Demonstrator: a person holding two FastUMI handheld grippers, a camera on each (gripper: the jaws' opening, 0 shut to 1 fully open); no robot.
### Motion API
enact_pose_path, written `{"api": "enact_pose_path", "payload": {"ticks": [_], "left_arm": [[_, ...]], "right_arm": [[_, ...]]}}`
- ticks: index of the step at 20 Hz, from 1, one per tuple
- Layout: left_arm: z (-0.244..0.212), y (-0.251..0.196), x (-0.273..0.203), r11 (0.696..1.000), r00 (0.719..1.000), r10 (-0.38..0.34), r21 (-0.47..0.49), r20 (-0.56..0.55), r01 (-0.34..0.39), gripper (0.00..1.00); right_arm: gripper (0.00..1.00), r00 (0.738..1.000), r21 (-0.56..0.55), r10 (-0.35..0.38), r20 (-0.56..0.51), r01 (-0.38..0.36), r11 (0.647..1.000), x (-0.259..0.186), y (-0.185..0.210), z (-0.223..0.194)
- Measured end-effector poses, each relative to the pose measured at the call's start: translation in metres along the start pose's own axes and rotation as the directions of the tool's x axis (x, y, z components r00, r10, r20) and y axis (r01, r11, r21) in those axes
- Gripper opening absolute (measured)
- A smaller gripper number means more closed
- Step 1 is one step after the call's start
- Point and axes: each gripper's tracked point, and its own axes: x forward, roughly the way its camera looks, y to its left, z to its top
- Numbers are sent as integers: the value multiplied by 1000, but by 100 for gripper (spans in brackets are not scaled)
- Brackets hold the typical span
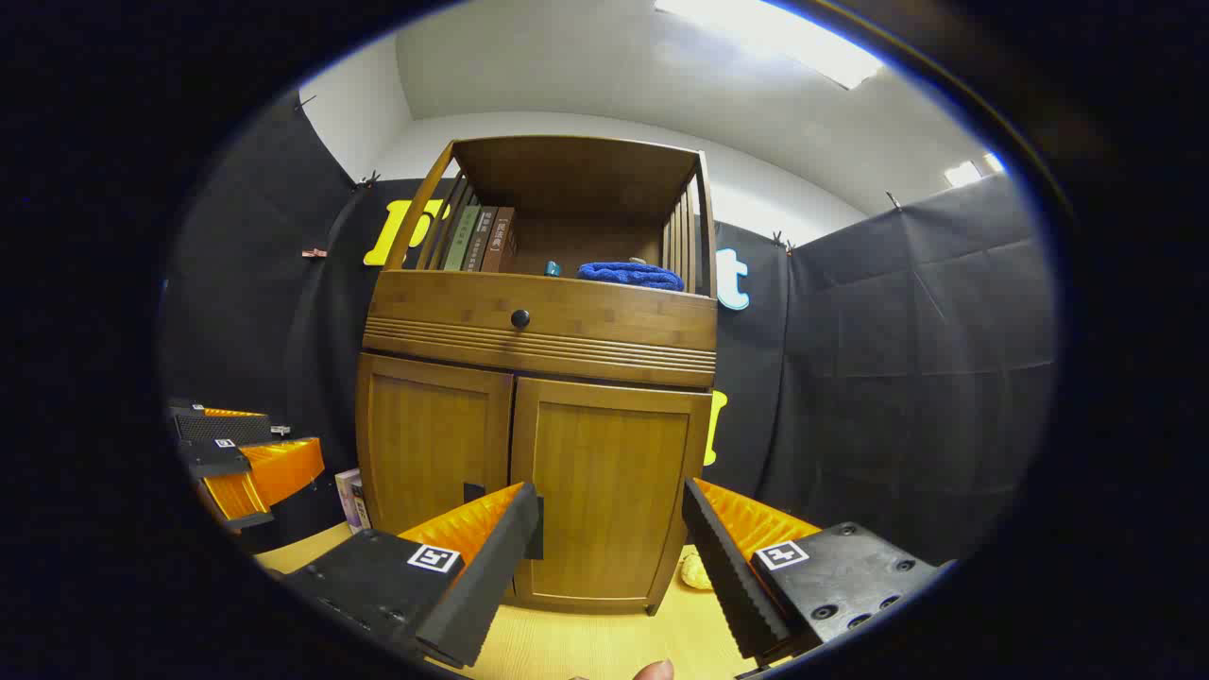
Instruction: Open the right door of the double-door shoe cabinet with the right hand, and open the left door with the left hand.
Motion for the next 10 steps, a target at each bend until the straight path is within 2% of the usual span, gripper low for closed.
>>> {"api": "enact_pose_path", "payload": {"ticks": [10], "left_arm": [[-2,0,1,1000,1000,4,6,-2,-4,94]], "right_arm": [[97,1000,2,-6,1,6,1000,1,-2,-2]]}}
